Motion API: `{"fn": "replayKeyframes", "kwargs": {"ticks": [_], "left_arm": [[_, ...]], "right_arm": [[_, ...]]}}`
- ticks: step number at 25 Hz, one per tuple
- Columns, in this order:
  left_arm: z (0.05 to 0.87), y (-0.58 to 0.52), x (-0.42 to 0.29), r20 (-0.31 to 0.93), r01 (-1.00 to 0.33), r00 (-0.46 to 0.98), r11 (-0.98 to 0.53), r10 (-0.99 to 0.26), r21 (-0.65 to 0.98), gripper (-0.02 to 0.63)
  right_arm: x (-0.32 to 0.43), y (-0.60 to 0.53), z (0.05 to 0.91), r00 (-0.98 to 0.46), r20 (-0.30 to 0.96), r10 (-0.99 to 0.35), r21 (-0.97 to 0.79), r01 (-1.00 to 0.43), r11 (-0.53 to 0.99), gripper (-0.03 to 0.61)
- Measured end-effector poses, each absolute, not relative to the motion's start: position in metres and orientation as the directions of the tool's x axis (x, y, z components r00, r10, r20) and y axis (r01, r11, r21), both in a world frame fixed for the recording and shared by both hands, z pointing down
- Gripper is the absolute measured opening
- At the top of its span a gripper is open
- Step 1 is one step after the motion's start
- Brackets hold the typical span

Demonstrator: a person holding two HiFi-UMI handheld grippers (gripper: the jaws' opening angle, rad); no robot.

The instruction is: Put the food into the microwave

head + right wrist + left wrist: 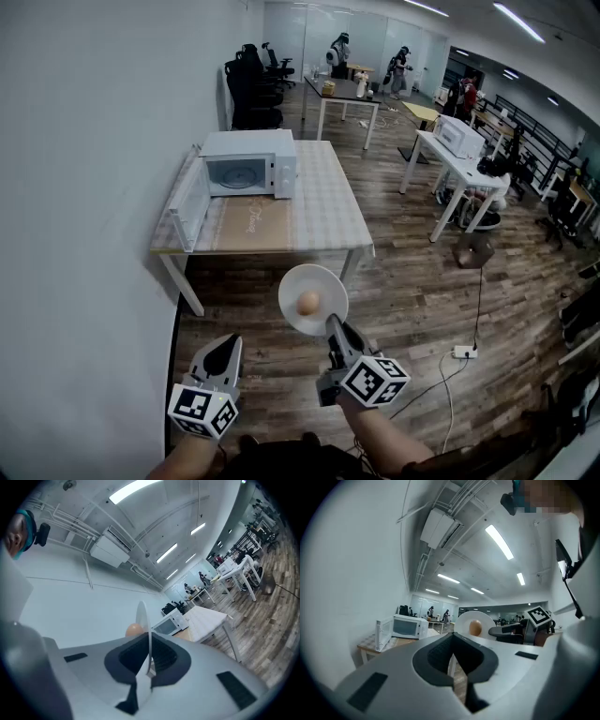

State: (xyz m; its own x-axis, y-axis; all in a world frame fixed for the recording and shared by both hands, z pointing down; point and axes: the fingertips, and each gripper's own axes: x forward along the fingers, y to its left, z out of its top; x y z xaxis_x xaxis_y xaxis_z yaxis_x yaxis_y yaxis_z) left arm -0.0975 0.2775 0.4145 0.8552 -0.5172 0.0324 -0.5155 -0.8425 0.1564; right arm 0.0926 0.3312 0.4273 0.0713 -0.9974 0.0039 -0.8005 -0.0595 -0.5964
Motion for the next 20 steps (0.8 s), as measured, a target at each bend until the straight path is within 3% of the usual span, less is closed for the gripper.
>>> {"fn": "replayKeyframes", "kwargs": {"ticks": [14,20], "left_arm": [[0.417,0.264,-0.096,0.046,-0.512,0.858,-0.846,-0.511,0.151,0.008],[0.421,0.260,-0.102,0.055,-0.506,0.862,-0.848,-0.504,0.158,0.008]], "right_arm": [[0.090,0.323,0.424,0.108,-0.010,-0.994,-0.519,-0.850,-0.088,0.015],[0.089,0.316,0.428,0.119,-0.030,-0.992,-0.634,-0.770,-0.073,0.015]]}}
